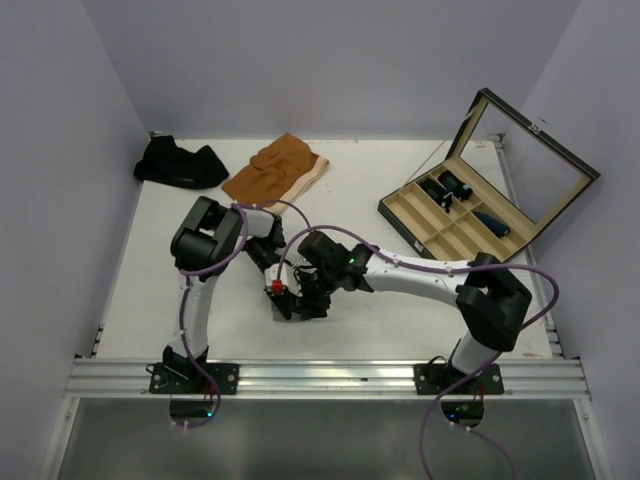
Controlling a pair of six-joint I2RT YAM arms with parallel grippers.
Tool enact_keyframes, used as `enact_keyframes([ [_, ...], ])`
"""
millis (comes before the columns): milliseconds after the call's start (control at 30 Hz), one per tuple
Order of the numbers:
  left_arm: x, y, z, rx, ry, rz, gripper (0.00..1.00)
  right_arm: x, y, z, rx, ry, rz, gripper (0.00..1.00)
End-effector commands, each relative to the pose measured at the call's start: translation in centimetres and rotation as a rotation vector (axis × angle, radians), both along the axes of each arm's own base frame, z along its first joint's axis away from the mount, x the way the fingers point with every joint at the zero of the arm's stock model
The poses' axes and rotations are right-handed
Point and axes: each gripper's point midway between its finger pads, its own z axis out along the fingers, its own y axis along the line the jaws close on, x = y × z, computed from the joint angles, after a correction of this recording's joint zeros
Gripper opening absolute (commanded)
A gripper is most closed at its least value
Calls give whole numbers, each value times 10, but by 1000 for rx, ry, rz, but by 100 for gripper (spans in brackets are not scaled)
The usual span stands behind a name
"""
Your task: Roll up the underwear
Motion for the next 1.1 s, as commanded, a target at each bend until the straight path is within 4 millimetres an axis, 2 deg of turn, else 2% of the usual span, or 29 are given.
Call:
enact_keyframes([
  [0, 30, 33, -69, 101, -278, -173, 9, 15, 26, -14, 49, -110, 17, 51],
  [167, 31, 33, -71, 103, -279, -164, 13, 13, 37, -31, 51, -108, 48, 51],
  [333, 32, 33, -72, 104, -283, -163, 13, 12, 35, -51, 27, -94, 52, 46],
  [433, 32, 33, -72, 104, -283, -162, 13, 9, 33, -60, 16, -77, 51, 37],
  [567, 35, 32, -70, 103, -298, -144, 14, 4, 28, -69, 3, -52, 53, 13],
  [667, 42, 30, -64, 95, -307, -87, 15, -3, 24, -74, -4, -5, 52, 1],
  [733, 52, 26, -49, 54, -307, -25, 17, -9, 22, -77, 0, 57, 48, 0],
  [833, 86, 28, -4, -59, -377, 161, 30, -8, 16, -85, -11, 160, -3, 0],
  [867, 105, 40, 20, -97, -446, 241, 32, -8, 14, -86, -7, 214, -24, 0],
  [933, 120, 48, 48, -149, -517, 317, 38, -7, 14, -90, -7, 276, -46, 0],
  [967, 128, 59, 69, -163, -593, 365, 39, -3, 16, -87, 5, 328, -70, 0],
  [1000, 135, 64, 79, -176, -654, 387, 40, -1, 16, -88, 6, 355, -84, 0],
  [1067, 134, 76, 99, -166, -764, 424, 41, 3, 13, -95, -15, 437, -128, 0],
])
